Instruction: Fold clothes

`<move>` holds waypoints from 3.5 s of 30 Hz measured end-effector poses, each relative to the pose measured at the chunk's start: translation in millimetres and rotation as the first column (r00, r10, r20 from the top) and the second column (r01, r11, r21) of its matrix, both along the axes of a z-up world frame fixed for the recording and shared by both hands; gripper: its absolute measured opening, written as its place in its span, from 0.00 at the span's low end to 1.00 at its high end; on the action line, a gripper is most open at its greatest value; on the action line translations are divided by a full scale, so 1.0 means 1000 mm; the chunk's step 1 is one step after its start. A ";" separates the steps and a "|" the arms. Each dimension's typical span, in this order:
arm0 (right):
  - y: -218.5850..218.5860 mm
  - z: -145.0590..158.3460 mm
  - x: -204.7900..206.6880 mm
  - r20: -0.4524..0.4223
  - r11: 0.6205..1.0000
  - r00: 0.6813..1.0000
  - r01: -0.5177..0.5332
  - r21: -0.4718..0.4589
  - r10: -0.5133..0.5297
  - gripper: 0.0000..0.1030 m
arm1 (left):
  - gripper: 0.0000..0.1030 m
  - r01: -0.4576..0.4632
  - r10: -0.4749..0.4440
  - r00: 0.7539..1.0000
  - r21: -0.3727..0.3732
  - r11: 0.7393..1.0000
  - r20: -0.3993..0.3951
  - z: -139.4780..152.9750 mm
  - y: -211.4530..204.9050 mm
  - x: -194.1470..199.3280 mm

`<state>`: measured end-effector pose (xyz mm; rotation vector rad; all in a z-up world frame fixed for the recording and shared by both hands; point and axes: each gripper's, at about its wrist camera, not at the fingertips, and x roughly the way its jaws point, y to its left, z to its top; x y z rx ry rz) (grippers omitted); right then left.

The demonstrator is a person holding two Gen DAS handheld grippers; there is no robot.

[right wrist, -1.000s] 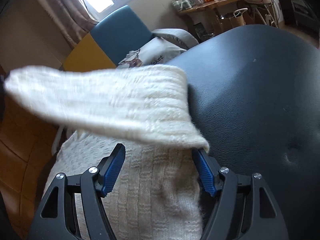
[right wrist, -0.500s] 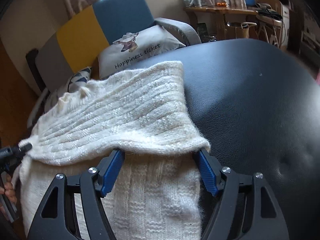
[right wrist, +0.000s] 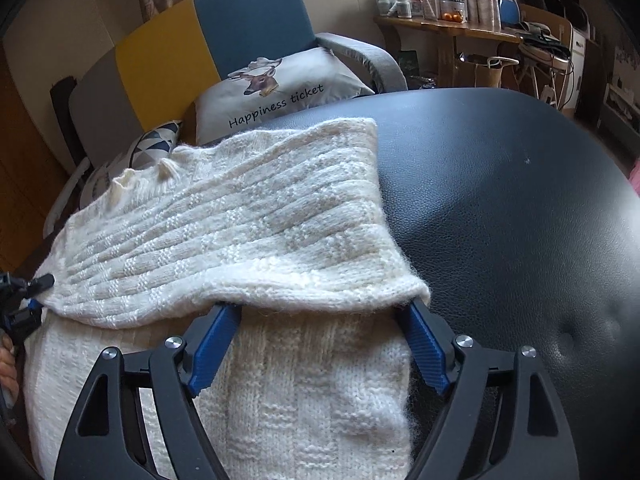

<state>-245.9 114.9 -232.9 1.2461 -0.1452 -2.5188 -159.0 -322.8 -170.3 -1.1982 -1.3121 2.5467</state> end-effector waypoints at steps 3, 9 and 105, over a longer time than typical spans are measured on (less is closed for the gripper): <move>0.006 0.000 0.001 -0.008 0.999 1.000 0.014 -0.038 -0.014 0.79 | 0.07 0.007 -0.025 0.990 -0.127 0.992 -0.141 0.047 0.013 -0.010; 0.000 -0.001 0.001 -0.004 1.000 1.000 0.012 -0.004 -0.012 0.79 | 0.06 -0.014 -0.004 0.997 -0.255 0.967 -0.071 0.035 0.010 -0.013; 0.052 -0.001 -0.002 0.128 0.700 0.991 0.116 -0.705 -0.034 1.00 | 0.35 0.866 -0.908 0.404 -0.365 0.341 0.111 0.062 0.273 -0.225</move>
